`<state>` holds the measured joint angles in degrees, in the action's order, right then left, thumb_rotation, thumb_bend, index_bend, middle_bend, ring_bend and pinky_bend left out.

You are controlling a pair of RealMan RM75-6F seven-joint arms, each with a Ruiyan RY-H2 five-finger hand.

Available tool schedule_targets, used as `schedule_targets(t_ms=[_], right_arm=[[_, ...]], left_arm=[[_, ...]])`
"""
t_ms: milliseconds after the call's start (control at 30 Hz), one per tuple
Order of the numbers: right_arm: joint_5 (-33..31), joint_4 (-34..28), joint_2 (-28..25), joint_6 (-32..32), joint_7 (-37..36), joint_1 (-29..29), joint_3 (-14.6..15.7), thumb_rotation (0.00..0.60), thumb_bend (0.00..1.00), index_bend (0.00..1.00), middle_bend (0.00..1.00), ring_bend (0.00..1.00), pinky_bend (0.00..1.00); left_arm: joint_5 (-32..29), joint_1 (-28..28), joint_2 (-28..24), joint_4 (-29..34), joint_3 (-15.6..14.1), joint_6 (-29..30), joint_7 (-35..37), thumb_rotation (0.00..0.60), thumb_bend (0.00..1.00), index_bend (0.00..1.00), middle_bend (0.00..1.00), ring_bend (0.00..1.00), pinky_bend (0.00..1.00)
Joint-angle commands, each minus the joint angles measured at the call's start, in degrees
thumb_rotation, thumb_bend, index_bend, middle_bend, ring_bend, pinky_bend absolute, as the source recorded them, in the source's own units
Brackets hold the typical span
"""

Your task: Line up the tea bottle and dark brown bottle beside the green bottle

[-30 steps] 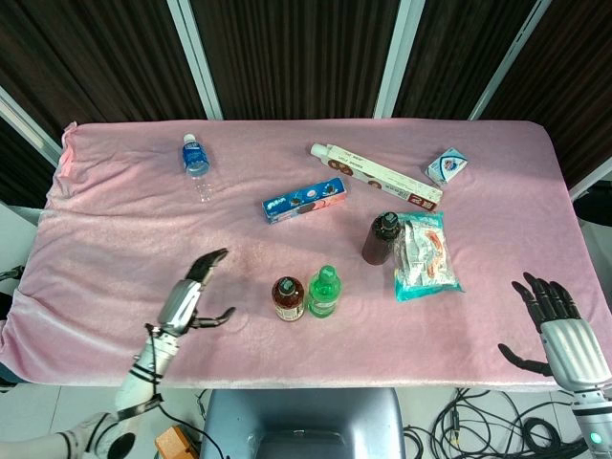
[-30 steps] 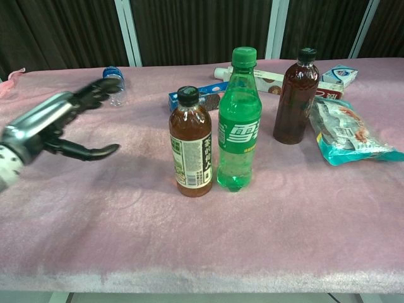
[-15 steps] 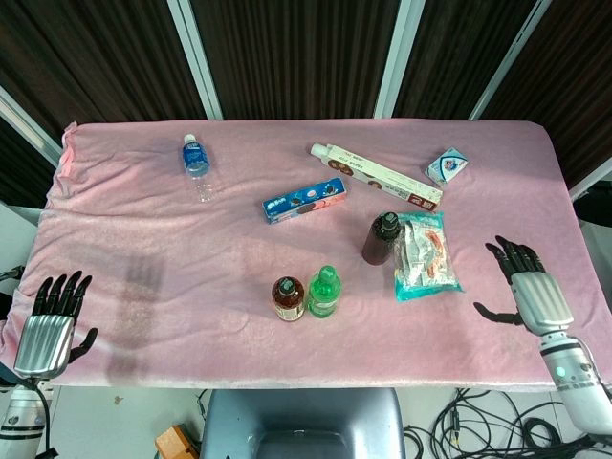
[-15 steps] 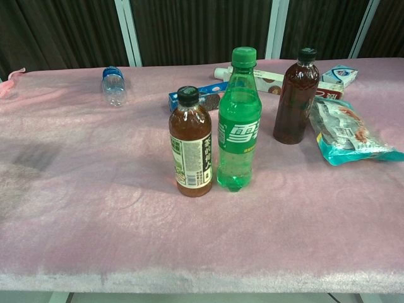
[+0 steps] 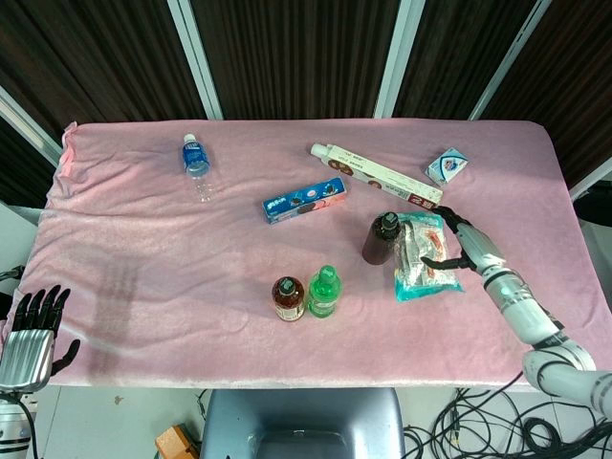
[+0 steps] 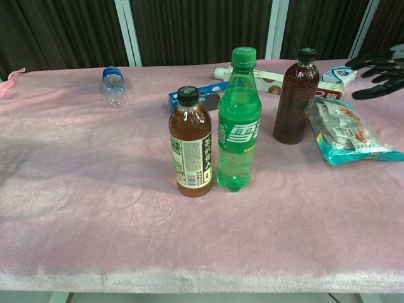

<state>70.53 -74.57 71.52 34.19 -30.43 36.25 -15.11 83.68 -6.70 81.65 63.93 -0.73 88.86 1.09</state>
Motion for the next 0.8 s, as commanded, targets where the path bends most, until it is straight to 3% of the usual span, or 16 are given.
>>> schedule_targets(t_ms=[33,267,400,500,567,733,800], right_arm=[[-1.58,3.43,3.93,-2.88,-1.67,3.44,-1.26,0.6,0.33,0.0,0.0,0.0,0.08],[-2.85,5.43,6.98,-3.95,0.29,5.98,-1.24,0.6,0.33,0.02,0.0,0.0,0.08],[-3.53,6.18,8.67,-3.19,1.6,6.54,-1.08,0.6,0.33,0.14,0.0,0.0,0.09],[-3.94,6.89,10.01,-2.03,3.1,6.82,-0.9,0.6,0.33,0.27,0.06,0.01,0.12],[-4.36,7.6,10.99,-0.97,4.23,6.95,-0.91,0.6,0.33,0.35,0.13,0.06,0.15],[-6.56,9.47,13.91,1.94,7.11,7.14,-1.46,0.6,0.33,0.66,0.38,0.33,0.29],[-6.79,10.13,14.86,3.2,8.05,7.1,-1.53,0.6,0.33,0.73,0.43,0.37,0.33]], left_arm=[[0.11,0.21,-0.01,0.03,0.19,-0.04,0.06,0.6,0.3,0.0,0.04,0.0,0.0],[0.28,0.6,-0.41,0.72,0.61,-0.79,0.21,0.6,0.3,0.0,0.04,0.0,0.0],[0.76,0.7,-0.64,1.2,0.71,-0.91,0.11,0.6,0.3,0.0,0.04,0.0,0.0],[0.96,0.73,-0.72,1.38,0.9,-1.13,0.11,0.6,0.3,0.0,0.04,0.0,0.0],[0.95,0.72,-0.75,1.41,1.0,-1.43,0.03,0.6,0.3,0.0,0.04,0.0,0.0],[0.9,0.81,-0.94,1.83,1.16,-2.12,-0.52,0.6,0.3,0.0,0.04,0.0,0.0],[0.75,0.88,-1.01,1.92,1.26,-2.36,-0.68,0.6,0.3,0.0,0.04,0.0,0.0]])
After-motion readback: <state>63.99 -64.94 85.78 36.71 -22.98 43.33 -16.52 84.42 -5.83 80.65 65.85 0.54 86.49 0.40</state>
